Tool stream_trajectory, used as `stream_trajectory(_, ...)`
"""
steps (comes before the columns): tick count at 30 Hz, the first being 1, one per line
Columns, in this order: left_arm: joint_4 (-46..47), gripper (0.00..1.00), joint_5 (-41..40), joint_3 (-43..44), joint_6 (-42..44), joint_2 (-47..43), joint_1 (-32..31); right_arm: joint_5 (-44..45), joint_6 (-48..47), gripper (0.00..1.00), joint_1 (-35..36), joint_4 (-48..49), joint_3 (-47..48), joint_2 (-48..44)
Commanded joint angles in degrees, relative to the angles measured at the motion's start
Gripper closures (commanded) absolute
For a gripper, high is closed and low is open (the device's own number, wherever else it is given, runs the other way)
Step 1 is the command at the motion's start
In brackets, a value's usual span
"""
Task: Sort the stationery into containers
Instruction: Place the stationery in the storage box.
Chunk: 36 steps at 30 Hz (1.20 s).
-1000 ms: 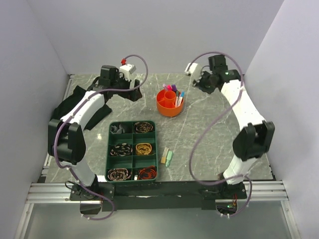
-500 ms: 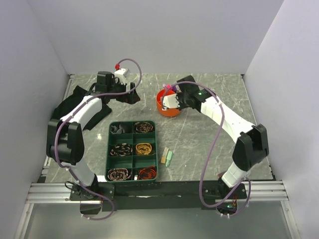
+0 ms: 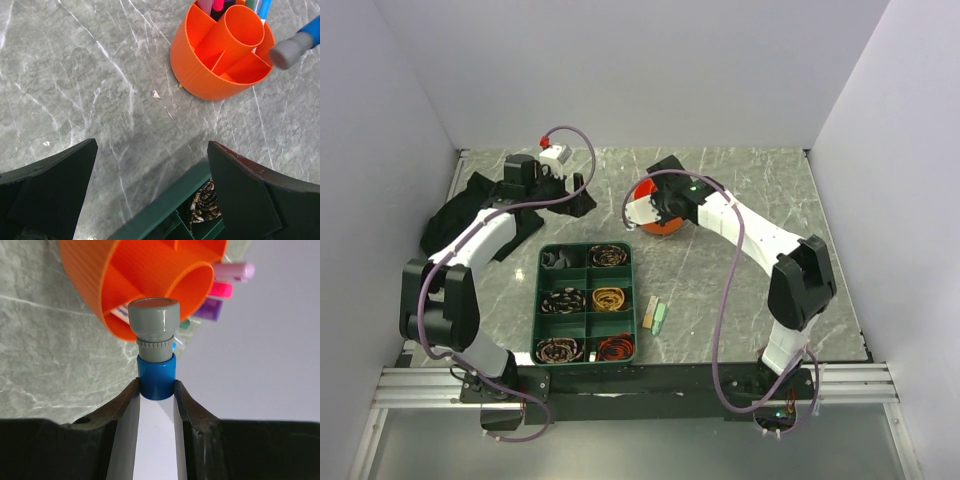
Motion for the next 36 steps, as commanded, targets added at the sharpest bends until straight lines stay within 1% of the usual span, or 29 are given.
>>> stream_trajectory(1, 2.8, 0.01, -0.2, -1.0, 0.2, -3.6, 0.1, 2.2, -0.8, 1.0, 0.8, -1.4, 3.9, 2.4)
stream_trajectory(12, 4.4, 0.0, -0.2, -3.7, -1.4, -5.3, 0.3, 4.3, -1.6, 1.0, 1.5, -1.3, 5.5, 6.2)
stream_trajectory(13, 4.4, 0.01, -0.1, -3.6, -1.4, -5.2, 0.3, 4.6, -1.5, 0.99, 1.5, -0.9, 5.4, 6.4)
stream_trajectory(14, 4.5, 0.0, -0.1, -3.7, -1.1, -5.3, 0.3, 4.8, -1.4, 0.93, 1.7, -0.6, 5.2, 6.5)
stream_trajectory(16, 4.3, 0.01, -0.1, -3.6, -1.1, -5.1, 0.3, 5.2, -1.3, 0.86, 1.8, 0.1, 4.6, 6.3)
stream_trajectory(17, 4.3, 0.01, -0.1, -3.6, -1.1, -5.1, 0.3, 5.2, -1.1, 0.8, 2.0, 0.5, 4.3, 6.2)
stream_trajectory(20, 4.6, 0.01, 0.2, -3.6, -1.6, -4.7, 0.5, 5.1, -0.6, 0.76, 2.5, 0.9, 3.8, 5.6)
stream_trajectory(25, 4.6, 0.0, 1.1, -3.1, -2.8, -3.5, 0.8, 5.2, 0.0, 0.75, 3.5, 1.6, 2.9, 5.8)
stream_trajectory(28, 4.6, 0.01, 1.1, -2.6, -2.9, -3.0, 0.9, 6.3, 0.2, 0.68, 3.7, 2.1, 2.9, 6.4)
stream_trajectory(36, 6.3, 0.01, 1.8, -2.3, -4.2, -2.6, 0.9, 9.2, 2.2, 0.67, 4.1, 1.7, 4.0, 8.5)
